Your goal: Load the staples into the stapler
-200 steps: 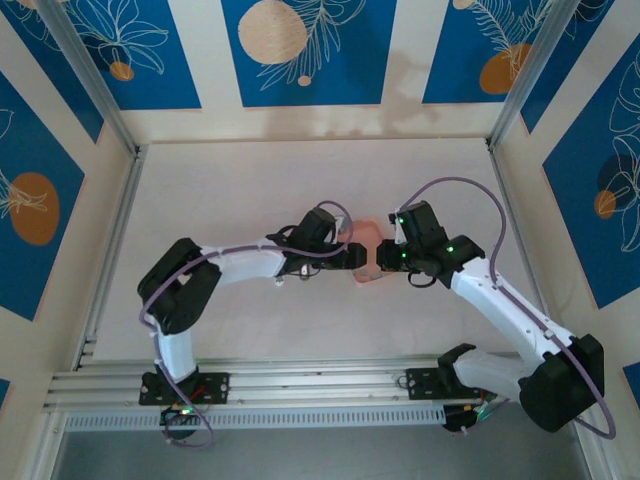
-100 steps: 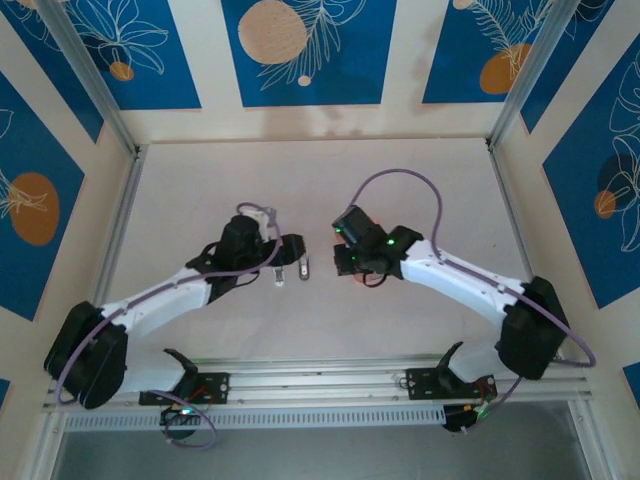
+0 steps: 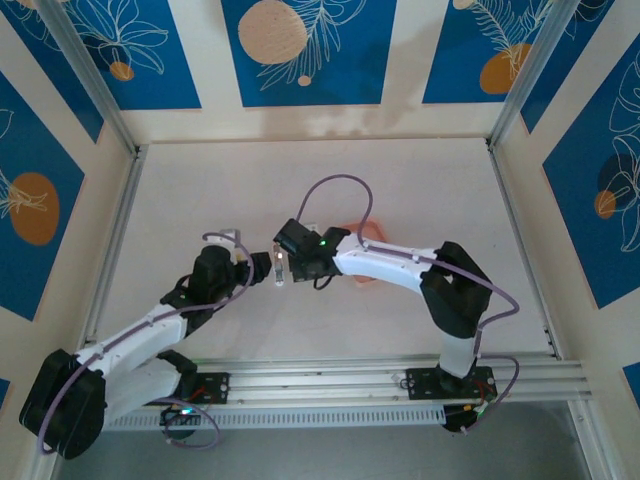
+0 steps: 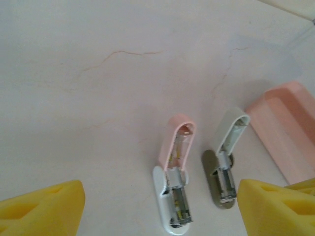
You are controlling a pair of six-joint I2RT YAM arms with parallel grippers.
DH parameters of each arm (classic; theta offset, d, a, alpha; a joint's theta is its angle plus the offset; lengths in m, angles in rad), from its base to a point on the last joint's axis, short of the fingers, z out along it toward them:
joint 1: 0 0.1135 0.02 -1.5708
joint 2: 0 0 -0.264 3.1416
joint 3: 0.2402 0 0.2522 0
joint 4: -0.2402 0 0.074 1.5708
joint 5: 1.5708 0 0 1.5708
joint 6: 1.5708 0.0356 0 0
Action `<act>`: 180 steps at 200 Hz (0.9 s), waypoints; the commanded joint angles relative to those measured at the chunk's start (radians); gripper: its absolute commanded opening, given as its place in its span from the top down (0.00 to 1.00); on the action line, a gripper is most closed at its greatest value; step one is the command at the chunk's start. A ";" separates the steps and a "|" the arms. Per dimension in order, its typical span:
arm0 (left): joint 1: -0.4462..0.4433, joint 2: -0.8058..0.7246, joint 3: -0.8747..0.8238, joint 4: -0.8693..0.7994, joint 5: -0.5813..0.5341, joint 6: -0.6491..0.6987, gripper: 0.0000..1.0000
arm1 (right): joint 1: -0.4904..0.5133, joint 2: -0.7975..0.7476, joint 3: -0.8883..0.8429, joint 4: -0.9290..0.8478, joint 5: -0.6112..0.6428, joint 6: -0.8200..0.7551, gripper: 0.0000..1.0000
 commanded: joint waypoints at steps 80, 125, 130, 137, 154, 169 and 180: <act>0.014 -0.007 -0.046 0.046 -0.082 0.075 0.18 | -0.037 0.093 0.062 0.024 0.008 0.036 0.86; 0.016 0.006 -0.043 0.053 -0.079 0.072 0.18 | -0.050 0.121 0.079 0.019 -0.001 0.041 0.86; 0.016 0.006 -0.042 0.052 -0.080 0.072 0.18 | -0.051 0.122 0.080 0.021 0.000 0.041 0.86; 0.016 0.006 -0.042 0.051 -0.083 0.073 0.18 | -0.051 0.124 0.081 0.022 -0.002 0.040 0.86; 0.017 0.005 -0.037 0.051 -0.085 0.075 0.18 | -0.057 0.127 0.080 0.022 -0.006 0.044 0.86; 0.018 0.007 -0.035 0.052 -0.084 0.076 0.17 | -0.059 0.128 0.075 0.029 -0.010 0.045 0.86; 0.019 0.012 -0.035 0.054 -0.081 0.077 0.18 | -0.059 0.127 0.073 0.034 -0.017 0.043 0.86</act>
